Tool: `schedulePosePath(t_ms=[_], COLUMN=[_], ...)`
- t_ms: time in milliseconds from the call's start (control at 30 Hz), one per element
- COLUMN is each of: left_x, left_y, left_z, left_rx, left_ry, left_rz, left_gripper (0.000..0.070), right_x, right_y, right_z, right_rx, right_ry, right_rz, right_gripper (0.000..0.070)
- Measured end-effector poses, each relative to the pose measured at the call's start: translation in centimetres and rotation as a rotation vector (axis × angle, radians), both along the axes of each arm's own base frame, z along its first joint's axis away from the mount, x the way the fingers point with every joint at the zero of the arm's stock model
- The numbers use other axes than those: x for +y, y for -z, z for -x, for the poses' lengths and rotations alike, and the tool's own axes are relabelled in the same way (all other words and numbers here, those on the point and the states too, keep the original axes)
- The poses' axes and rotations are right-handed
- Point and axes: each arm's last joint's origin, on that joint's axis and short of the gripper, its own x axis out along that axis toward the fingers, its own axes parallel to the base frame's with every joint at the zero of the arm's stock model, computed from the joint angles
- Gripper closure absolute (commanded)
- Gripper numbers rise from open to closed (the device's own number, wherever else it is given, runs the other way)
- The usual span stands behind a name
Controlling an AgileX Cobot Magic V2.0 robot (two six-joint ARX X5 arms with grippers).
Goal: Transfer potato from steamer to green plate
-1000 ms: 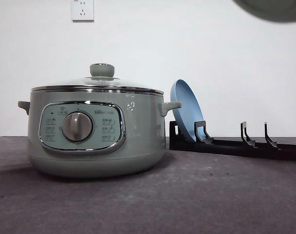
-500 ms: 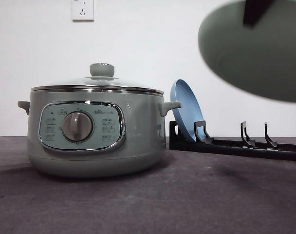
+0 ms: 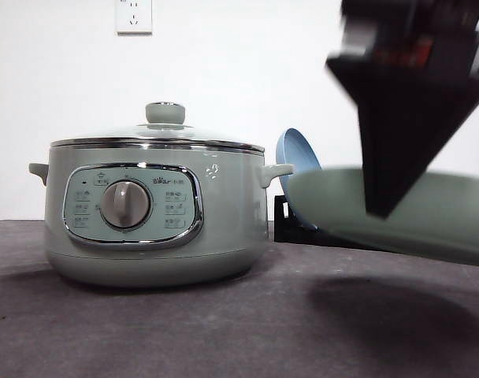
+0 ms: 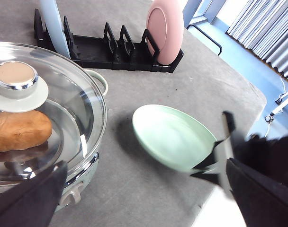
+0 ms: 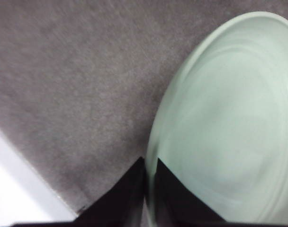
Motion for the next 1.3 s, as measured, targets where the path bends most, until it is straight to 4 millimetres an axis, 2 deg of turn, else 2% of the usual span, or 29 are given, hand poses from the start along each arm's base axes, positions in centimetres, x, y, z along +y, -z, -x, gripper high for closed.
schedulePosePath(t_ms=[367, 600, 800, 867, 967, 1033, 1100, 1200, 1300], left_x=[0.0, 0.0, 0.0, 0.0, 0.0, 0.0, 0.0, 0.0, 0.0], left_y=[0.0, 0.0, 0.0, 0.0, 0.0, 0.0, 0.0, 0.0, 0.0], left_z=[0.0, 0.0, 0.0, 0.0, 0.0, 0.0, 0.0, 0.0, 0.0], left_rx=[0.000, 0.001, 0.001, 0.001, 0.001, 0.001, 0.001, 0.001, 0.001], left_ry=[0.000, 0.000, 0.000, 0.000, 0.000, 0.000, 0.000, 0.000, 0.000], left_rz=[0.000, 0.000, 0.000, 0.000, 0.000, 0.000, 0.000, 0.000, 0.000], left_gripper=[0.0000, 0.0000, 0.0000, 0.0000, 0.0000, 0.0000, 0.0000, 0.0000, 0.0000], right_x=[2.5, 2.0, 2.0, 2.0, 2.1, 2.1, 1.9, 1.4, 1.0], right_y=[4.1, 6.4, 6.7, 6.6, 6.6, 6.6, 6.6, 5.6, 2.9], right_z=[0.0, 0.3, 0.3, 0.3, 0.3, 0.3, 0.4, 0.5, 0.6], right_rx=[0.030, 0.000, -0.006, -0.007, -0.007, -0.007, -0.003, -0.002, -0.016], right_ry=[-0.033, -0.030, -0.007, 0.000, 0.004, 0.007, 0.012, 0.020, 0.026], right_rz=[0.162, 0.183, 0.163, 0.154, 0.146, 0.147, 0.152, 0.148, 0.062], right_gripper=[0.0699, 0.0699, 0.0694, 0.0609, 0.0365, 0.0249, 0.0202, 0.0201, 0.0201])
